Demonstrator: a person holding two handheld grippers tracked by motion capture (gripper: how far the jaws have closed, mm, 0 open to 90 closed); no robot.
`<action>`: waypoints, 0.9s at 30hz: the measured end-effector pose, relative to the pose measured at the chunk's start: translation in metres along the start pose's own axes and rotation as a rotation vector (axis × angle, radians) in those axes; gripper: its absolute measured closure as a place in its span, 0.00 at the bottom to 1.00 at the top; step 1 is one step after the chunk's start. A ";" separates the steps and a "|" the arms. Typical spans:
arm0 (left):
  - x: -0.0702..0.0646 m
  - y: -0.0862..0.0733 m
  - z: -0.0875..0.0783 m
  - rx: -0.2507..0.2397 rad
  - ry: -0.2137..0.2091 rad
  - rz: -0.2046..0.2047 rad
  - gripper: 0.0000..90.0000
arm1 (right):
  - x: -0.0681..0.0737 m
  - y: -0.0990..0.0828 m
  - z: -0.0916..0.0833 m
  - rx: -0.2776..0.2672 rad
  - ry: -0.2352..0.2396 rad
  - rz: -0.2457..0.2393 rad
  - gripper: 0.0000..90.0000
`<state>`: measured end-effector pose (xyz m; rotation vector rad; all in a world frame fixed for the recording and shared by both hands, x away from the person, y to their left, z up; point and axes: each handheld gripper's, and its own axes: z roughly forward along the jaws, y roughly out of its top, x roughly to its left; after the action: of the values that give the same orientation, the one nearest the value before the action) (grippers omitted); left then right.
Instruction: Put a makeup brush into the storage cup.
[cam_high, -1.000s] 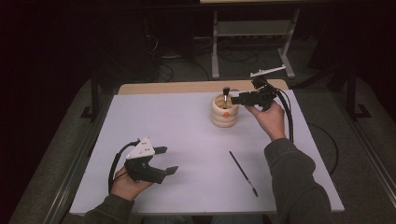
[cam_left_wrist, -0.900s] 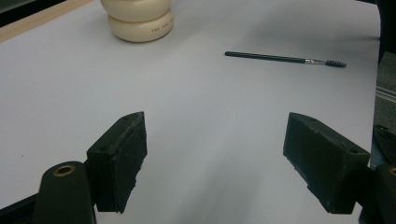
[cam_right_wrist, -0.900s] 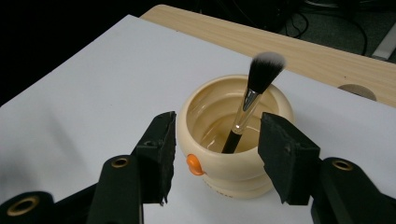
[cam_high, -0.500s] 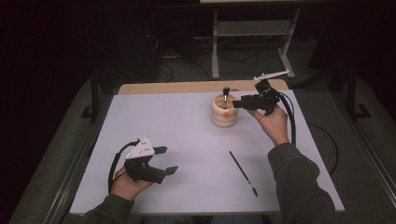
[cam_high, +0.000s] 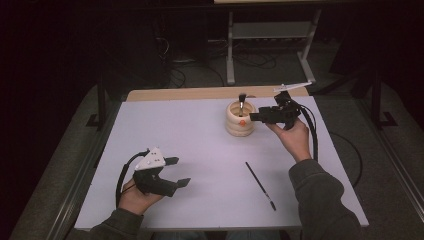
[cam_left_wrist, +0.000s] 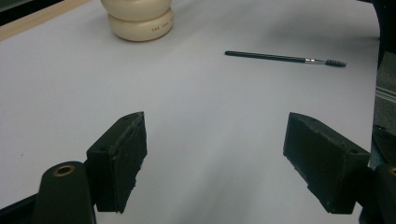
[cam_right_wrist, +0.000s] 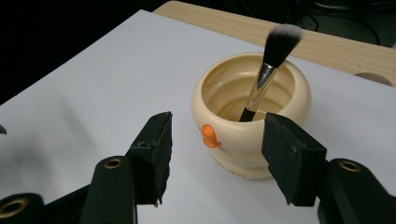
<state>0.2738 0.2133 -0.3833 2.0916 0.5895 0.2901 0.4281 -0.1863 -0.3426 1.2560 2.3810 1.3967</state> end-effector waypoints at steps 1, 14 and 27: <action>0.000 0.000 0.000 0.001 0.001 -0.002 0.23 | 0.000 -0.001 -0.001 0.001 0.000 0.001 0.47; 0.001 0.000 0.000 0.007 0.000 -0.003 0.23 | 0.010 -0.014 -0.012 -0.030 0.031 -0.007 0.41; 0.001 -0.001 0.001 0.005 0.000 -0.008 0.23 | 0.015 -0.030 -0.021 -0.031 0.040 -0.011 0.37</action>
<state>0.2745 0.2134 -0.3843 2.0935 0.5986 0.2848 0.3907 -0.1964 -0.3490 1.2175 2.3783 1.4639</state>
